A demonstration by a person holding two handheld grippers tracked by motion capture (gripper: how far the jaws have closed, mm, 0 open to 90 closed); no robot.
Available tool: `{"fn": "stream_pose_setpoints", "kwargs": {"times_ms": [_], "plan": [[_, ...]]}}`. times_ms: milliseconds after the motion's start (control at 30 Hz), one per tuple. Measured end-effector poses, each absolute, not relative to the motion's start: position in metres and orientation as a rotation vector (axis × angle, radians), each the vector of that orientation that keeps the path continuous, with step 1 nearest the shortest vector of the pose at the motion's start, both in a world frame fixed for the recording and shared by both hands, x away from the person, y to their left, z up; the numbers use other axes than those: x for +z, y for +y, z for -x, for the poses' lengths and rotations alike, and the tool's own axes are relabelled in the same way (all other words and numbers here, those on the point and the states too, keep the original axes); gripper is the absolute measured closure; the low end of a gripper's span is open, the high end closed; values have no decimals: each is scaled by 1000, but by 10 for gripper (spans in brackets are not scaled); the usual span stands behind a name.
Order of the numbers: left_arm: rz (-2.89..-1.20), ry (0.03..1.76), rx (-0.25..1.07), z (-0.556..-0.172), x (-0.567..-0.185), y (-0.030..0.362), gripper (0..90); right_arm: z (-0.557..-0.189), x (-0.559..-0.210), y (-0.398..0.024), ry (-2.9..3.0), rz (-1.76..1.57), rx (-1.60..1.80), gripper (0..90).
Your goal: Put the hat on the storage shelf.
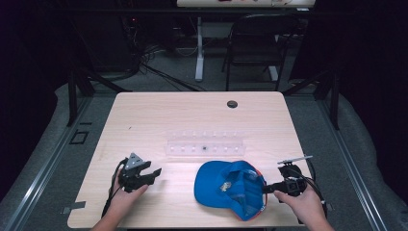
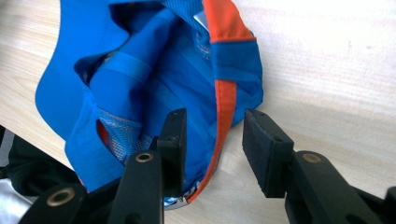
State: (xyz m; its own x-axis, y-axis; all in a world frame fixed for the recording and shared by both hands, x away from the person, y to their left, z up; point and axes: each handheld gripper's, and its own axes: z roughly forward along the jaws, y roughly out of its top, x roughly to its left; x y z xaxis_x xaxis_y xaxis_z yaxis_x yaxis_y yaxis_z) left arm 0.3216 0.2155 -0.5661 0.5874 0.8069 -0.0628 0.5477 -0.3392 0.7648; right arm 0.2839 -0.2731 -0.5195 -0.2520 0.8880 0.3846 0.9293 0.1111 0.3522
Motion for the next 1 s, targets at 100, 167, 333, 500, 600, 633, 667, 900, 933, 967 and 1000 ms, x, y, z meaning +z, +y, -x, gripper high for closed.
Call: {"fn": "stream_pose_setpoints", "kwargs": {"times_ms": [100, 167, 333, 500, 600, 633, 667, 900, 933, 967, 1000], "plan": [[-2041, 1070, 423, -322, -566, 215, 457, -284, -523, -273, -2262, 1878, -808, 608], [-2043, 1069, 425, -322, -566, 215, 457, -284, -526, -274, -2258, 1856, -811, 611], [-2033, 1079, 440, -322, -566, 216, 456, -285, -532, -272, -2262, 1834, -787, 617], [-2027, 1081, 434, -322, -566, 218, 456, -284, -536, -270, -2244, 1827, -779, 636], [-2028, 1081, 430, -322, -565, 217, 456, -283, -537, -270, -2232, 1819, -788, 640], [-2030, 1081, 429, -322, -565, 217, 456, -283, -537, -270, -2235, 1809, -788, 641], [-2028, 1079, 429, -322, -565, 217, 455, -283, -536, -270, -2233, 1804, -792, 641], [-2029, 1081, 432, -322, -565, 217, 456, -283, -534, -269, -2223, 1795, -803, 657], [-2030, 1082, 431, -322, -565, 217, 456, -283, -533, -270, -2222, 1787, -805, 664], [-2030, 1082, 431, -322, -565, 217, 455, -283, -532, -269, -2209, 1786, -816, 670], [-2030, 1082, 431, -322, -565, 217, 456, -283, -532, -269, -2209, 1786, -816, 670]]}}
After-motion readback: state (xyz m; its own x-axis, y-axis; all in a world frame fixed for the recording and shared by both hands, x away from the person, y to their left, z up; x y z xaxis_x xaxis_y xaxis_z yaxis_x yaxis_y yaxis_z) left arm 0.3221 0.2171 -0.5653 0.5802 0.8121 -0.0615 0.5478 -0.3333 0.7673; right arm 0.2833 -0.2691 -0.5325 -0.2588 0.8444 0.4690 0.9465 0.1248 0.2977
